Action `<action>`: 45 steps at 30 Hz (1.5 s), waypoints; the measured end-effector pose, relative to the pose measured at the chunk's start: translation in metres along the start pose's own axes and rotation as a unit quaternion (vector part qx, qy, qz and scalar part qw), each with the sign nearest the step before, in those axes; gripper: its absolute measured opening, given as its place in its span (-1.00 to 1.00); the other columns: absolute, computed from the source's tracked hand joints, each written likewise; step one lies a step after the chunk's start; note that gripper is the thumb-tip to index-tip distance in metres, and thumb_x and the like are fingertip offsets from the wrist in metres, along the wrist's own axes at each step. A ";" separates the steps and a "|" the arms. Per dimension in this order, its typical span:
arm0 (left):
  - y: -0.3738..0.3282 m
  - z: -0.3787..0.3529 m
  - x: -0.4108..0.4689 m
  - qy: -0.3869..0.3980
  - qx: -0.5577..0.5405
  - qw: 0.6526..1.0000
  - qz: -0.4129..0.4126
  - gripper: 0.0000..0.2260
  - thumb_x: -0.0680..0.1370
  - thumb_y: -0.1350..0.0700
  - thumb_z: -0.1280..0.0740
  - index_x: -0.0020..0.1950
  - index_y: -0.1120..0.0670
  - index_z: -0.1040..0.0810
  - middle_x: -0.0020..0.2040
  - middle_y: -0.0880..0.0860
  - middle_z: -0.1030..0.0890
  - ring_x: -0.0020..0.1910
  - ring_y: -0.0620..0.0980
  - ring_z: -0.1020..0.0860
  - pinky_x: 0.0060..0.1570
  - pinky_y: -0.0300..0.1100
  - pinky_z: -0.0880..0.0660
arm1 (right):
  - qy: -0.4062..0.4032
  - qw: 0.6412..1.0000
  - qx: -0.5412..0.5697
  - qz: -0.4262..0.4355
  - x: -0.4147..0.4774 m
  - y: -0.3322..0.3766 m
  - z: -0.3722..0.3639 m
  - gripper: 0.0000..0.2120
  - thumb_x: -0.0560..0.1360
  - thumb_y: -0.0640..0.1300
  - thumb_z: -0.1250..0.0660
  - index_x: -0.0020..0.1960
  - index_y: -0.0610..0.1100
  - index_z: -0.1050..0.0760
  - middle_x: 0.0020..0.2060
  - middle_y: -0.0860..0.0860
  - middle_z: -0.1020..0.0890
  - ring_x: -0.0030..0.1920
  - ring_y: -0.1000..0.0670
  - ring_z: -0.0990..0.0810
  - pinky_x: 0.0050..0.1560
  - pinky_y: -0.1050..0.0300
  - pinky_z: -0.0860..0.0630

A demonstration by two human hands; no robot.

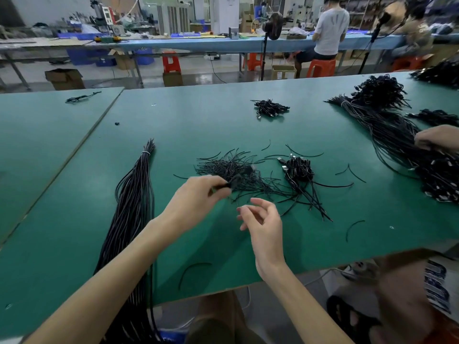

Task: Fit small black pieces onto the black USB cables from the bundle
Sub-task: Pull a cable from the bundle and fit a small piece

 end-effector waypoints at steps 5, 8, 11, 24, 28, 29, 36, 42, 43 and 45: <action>-0.007 -0.022 0.035 0.072 -0.260 0.951 0.148 -0.79 0.58 -0.05 -0.46 -0.07 0.08 -0.75 -0.37 0.01 -0.55 -0.38 -0.08 -0.43 -0.35 -0.30 -0.35 | 0.068 0.993 -0.096 0.015 -0.002 -0.002 -0.017 -0.86 0.62 -0.22 -0.37 0.12 -0.03 -0.51 -0.14 0.03 -0.73 -0.19 0.09 -0.70 -0.17 0.27 -0.57; -0.023 -0.046 0.062 0.088 -0.277 0.939 0.184 -0.72 0.62 -0.01 -0.42 -0.05 0.20 -0.73 -0.44 0.01 -0.58 -0.46 -0.08 -0.49 -0.39 -0.27 -0.43 | 0.099 0.986 -0.130 0.018 -0.004 -0.004 -0.024 -0.86 0.61 -0.25 -0.35 0.10 -0.05 -0.51 -0.17 0.03 -0.73 -0.20 0.08 -0.68 -0.10 0.19 -0.61; -0.043 -0.076 0.090 0.095 -0.291 0.930 0.203 -0.68 0.64 0.03 -0.39 0.04 0.32 -0.68 -0.35 0.09 -0.64 -0.48 -0.09 -0.52 -0.39 -0.29 -0.52 | 0.124 0.977 -0.171 0.038 -0.006 -0.002 -0.031 -0.88 0.59 -0.26 -0.34 0.06 -0.07 -0.51 -0.22 0.08 -0.71 -0.27 0.11 -0.64 -0.14 0.24 -0.55; -0.035 -0.114 0.100 0.086 -0.296 0.933 0.186 -0.80 0.69 0.25 -0.23 0.23 0.23 -0.61 0.03 0.15 -0.74 -0.11 0.10 -0.74 -0.18 -0.18 -0.64 | 0.134 0.967 -0.213 0.030 -0.006 -0.003 -0.030 -0.80 0.54 -0.29 -0.35 -0.05 0.00 -0.47 -0.35 0.18 -0.61 -0.36 0.13 -0.51 -0.33 0.24 -0.43; -0.001 -0.077 0.080 0.051 -0.284 0.939 0.185 -0.81 0.68 0.23 -0.27 0.23 0.18 -0.63 0.02 0.07 -0.74 -0.11 0.07 -0.74 -0.23 -0.20 -0.60 | 0.136 0.972 -0.190 0.025 -0.008 -0.003 -0.030 -0.88 0.60 -0.24 -0.37 0.04 -0.03 -0.53 -0.17 0.06 -0.72 -0.15 0.11 -0.67 -0.08 0.17 -0.60; 0.011 -0.067 0.075 0.044 -0.274 0.942 0.189 -0.81 0.67 0.24 -0.28 0.22 0.18 -0.64 0.01 0.07 -0.74 -0.14 0.05 -0.74 -0.25 -0.21 -0.58 | 0.136 0.972 -0.190 0.031 -0.008 -0.002 -0.031 -0.89 0.61 -0.23 -0.37 0.05 -0.04 -0.53 -0.17 0.05 -0.73 -0.14 0.10 -0.68 -0.06 0.16 -0.61; 0.118 0.018 0.013 -0.076 0.099 0.955 0.270 -0.82 0.63 0.19 -0.28 0.19 0.21 -0.59 0.15 0.20 -0.63 0.11 0.22 -0.62 0.13 0.06 -0.56 | 0.138 0.968 -0.204 0.045 -0.010 0.001 -0.031 -0.89 0.59 -0.22 -0.39 0.05 -0.05 -0.53 -0.17 0.10 -0.73 -0.23 0.09 -0.67 -0.10 0.20 -0.61; 0.167 0.050 -0.026 -0.066 0.262 0.895 0.356 -0.65 0.67 0.13 -0.30 0.34 0.32 -0.35 0.30 0.32 -0.45 0.29 0.30 -0.48 0.16 0.13 -0.50 | 0.143 0.965 -0.216 0.044 -0.010 0.000 -0.031 -0.90 0.60 -0.20 -0.39 0.07 -0.03 -0.53 -0.15 0.12 -0.72 -0.18 0.09 -0.68 -0.07 0.20 -0.62; 0.169 0.051 -0.027 -0.061 0.269 0.892 0.357 -0.68 0.67 0.17 -0.29 0.34 0.32 -0.35 0.29 0.33 -0.47 0.28 0.30 -0.49 0.14 0.13 -0.51 | 0.142 0.965 -0.215 0.044 -0.010 0.001 -0.031 -0.90 0.60 -0.20 -0.39 0.07 -0.04 -0.53 -0.15 0.12 -0.72 -0.17 0.09 -0.68 -0.07 0.20 -0.62; 0.170 0.052 -0.024 -0.041 0.289 0.887 0.358 -0.73 0.64 0.27 -0.27 0.31 0.33 -0.38 0.25 0.32 -0.52 0.22 0.29 -0.54 0.08 0.09 -0.52 | 0.138 0.967 -0.209 0.042 -0.010 0.001 -0.029 -0.89 0.60 -0.21 -0.39 0.07 -0.04 -0.52 -0.15 0.11 -0.72 -0.17 0.09 -0.68 -0.08 0.21 -0.61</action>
Point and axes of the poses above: each hand's wrist, its own x-axis towards the middle knuckle, its own z-axis out of the back of the hand, y = z × x, the point moved 9 cm from there along x, towards the middle knuckle
